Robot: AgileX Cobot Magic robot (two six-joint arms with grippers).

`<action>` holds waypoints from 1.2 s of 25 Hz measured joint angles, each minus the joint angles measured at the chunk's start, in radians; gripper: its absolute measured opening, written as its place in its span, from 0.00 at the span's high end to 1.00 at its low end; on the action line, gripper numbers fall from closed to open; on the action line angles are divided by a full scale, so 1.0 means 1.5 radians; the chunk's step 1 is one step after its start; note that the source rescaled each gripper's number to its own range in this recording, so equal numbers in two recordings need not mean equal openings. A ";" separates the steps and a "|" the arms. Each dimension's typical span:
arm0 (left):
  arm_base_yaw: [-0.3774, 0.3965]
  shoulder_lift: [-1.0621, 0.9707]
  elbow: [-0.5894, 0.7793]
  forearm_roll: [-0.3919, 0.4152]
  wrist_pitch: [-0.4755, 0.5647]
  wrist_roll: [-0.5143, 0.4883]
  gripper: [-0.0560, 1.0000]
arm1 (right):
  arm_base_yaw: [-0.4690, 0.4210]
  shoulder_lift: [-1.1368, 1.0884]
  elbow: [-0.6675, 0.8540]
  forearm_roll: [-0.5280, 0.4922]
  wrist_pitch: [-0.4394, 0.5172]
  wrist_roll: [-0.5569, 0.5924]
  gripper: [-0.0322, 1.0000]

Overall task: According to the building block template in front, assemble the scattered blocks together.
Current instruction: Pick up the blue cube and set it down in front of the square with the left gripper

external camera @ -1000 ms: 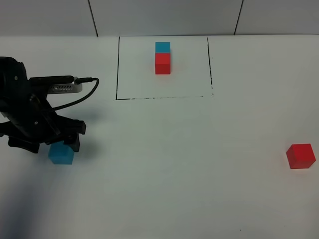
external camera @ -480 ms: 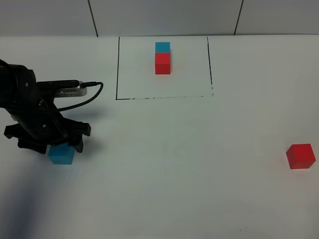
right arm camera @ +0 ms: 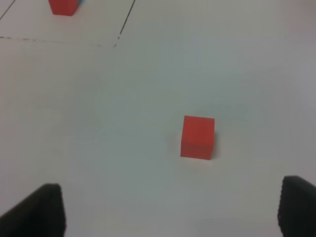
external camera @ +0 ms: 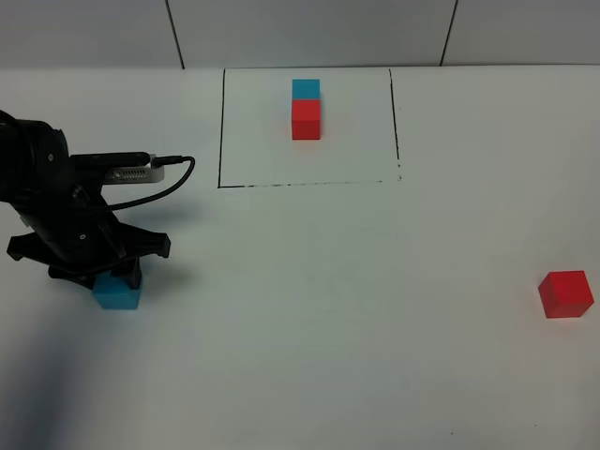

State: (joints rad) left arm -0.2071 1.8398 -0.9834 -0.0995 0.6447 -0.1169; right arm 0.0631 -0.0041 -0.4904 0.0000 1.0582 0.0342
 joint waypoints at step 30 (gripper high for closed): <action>-0.262 0.337 -0.771 0.074 0.364 0.590 0.95 | 0.000 0.000 0.000 0.000 0.000 0.000 0.25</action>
State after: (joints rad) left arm -0.5995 2.3459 -2.1396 0.0112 1.1912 0.7685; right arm 0.0631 -0.0041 -0.4904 0.0000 1.0582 0.0342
